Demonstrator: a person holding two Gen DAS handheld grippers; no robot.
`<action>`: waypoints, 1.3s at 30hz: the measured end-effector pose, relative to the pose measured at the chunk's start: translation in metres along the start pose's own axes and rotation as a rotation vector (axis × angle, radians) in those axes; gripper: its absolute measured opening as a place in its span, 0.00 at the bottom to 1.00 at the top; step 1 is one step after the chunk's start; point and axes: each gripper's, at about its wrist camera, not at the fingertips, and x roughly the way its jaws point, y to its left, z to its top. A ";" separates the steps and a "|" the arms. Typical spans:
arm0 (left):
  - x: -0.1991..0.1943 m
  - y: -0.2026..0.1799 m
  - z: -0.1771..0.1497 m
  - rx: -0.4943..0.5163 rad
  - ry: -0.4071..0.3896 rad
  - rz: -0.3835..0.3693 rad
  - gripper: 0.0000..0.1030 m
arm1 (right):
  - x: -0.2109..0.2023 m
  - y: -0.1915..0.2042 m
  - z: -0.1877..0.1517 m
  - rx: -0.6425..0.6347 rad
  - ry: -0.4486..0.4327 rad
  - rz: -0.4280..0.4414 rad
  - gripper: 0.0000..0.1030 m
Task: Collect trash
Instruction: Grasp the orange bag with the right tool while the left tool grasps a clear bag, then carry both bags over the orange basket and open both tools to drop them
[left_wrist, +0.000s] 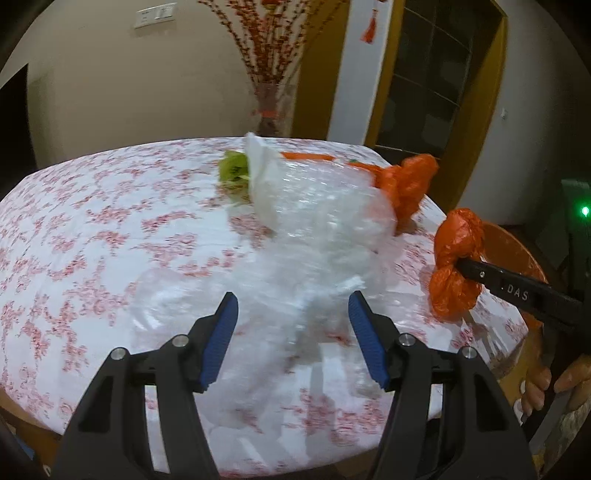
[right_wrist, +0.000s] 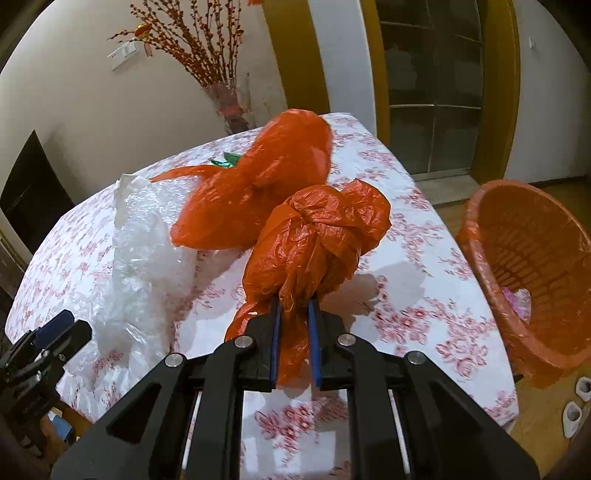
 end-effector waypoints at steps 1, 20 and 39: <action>0.001 -0.004 -0.001 0.009 0.001 0.001 0.60 | -0.001 -0.002 -0.001 0.003 0.002 -0.001 0.13; 0.006 0.012 0.013 -0.031 0.021 0.064 0.13 | -0.024 -0.016 -0.001 0.014 -0.020 0.012 0.13; -0.015 -0.110 0.095 0.086 -0.091 -0.134 0.13 | -0.069 -0.064 0.012 0.026 -0.112 -0.049 0.13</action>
